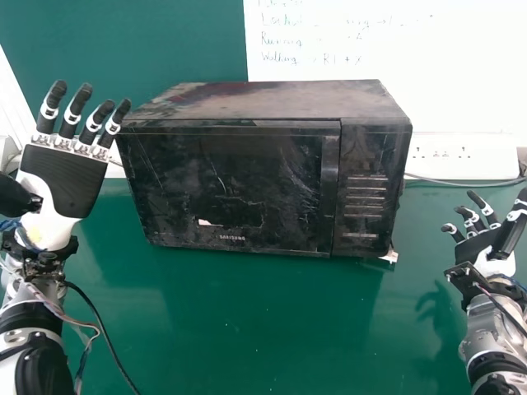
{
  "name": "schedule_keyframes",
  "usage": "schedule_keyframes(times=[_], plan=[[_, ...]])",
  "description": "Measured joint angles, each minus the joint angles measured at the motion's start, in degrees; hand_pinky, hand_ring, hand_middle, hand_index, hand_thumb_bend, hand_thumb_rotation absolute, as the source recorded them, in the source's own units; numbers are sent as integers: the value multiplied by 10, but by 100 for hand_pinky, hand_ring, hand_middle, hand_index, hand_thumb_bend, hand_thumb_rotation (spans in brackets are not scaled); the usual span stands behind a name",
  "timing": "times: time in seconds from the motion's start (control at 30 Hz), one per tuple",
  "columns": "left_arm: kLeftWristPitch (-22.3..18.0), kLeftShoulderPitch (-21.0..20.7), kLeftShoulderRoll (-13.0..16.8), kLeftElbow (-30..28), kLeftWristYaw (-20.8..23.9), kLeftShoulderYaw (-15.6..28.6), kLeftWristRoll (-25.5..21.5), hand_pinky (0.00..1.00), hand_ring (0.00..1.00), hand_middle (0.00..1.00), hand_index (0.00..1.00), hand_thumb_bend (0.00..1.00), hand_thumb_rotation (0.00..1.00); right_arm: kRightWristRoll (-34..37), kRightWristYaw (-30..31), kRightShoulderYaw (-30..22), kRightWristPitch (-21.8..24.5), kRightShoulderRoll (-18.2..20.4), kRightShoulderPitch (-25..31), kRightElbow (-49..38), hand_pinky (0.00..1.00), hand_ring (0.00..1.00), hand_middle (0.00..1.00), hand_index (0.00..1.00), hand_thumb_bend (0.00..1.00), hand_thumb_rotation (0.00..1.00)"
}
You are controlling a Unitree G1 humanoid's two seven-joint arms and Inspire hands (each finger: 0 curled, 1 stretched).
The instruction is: Open the door of oven
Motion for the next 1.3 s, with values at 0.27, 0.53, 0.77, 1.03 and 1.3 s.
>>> schedule_keyframes(times=[0.27, 0.53, 0.77, 1.03, 1.3], plan=[[-38, -5, -13, 1, 0, 0, 16, 16, 20, 31, 56, 93, 78, 0, 0, 0, 0, 0, 0, 0, 90, 86, 91, 86, 97, 94], [-19, -5, -20, -1, 11, -2, 23, 22, 27, 38, 58, 94, 74, 0, 0, 0, 0, 0, 0, 0, 89, 86, 90, 85, 99, 93], [-28, -5, -25, 3, 17, -1, 26, 25, 36, 49, 61, 92, 75, 0, -2, 0, 0, 0, 0, 0, 89, 86, 91, 86, 98, 93], [-49, -7, -25, 20, 0, -10, 60, 36, 49, 59, 62, 94, 83, 1, -2, -1, 0, 0, 0, 0, 89, 86, 91, 86, 98, 93], [-61, -14, -25, 27, 0, -24, 79, 38, 55, 63, 65, 93, 84, 1, 0, -1, 0, 0, 0, 0, 88, 85, 90, 86, 97, 94]])
